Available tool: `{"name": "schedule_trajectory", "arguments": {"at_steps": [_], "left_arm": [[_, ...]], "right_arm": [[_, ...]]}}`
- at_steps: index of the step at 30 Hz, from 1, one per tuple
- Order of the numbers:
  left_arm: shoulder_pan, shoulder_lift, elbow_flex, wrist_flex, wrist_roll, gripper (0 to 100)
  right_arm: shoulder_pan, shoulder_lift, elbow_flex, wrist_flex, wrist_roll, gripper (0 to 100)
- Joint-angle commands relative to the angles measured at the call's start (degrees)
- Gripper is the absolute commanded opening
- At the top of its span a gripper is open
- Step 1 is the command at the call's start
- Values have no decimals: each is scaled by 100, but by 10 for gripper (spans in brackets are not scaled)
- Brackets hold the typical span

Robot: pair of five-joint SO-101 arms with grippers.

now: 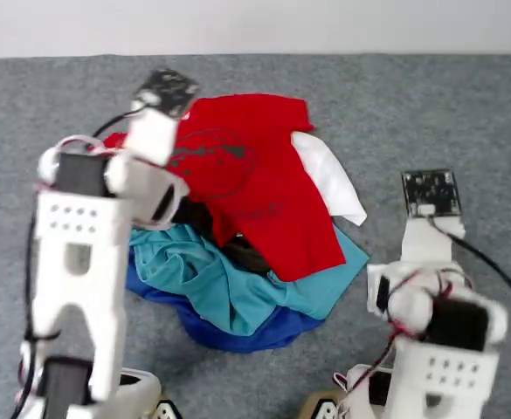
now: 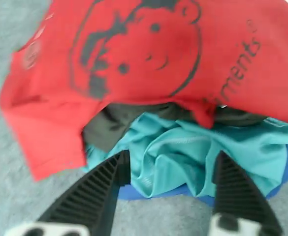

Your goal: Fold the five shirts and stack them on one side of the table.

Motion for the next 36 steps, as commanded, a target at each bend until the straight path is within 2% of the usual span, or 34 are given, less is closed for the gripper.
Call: {"name": "schedule_trajectory", "arguments": {"at_steps": [1, 16, 20, 22, 27, 31, 36], "left_arm": [[273, 686, -576, 97, -9, 304], [264, 3851, -2176, 62, -246, 348], [185, 4747, -2554, 62, 70, 334], [158, 5064, -2774, 88, 211, 290], [167, 5178, -2941, 105, 18, 0], [-132, 4738, -2879, 105, 246, 4], [-853, 3455, -2862, 105, 492, 3]], "right_arm": [[48, 224, -607, 286, 18, 9], [48, -207, -598, 286, 18, 9], [48, -207, -598, 286, 18, 9], [48, -207, -598, 286, 18, 9], [48, -233, -598, 286, 18, 9], [48, -374, -598, 286, 18, 9], [40, -585, -598, 286, 18, 9]]}}
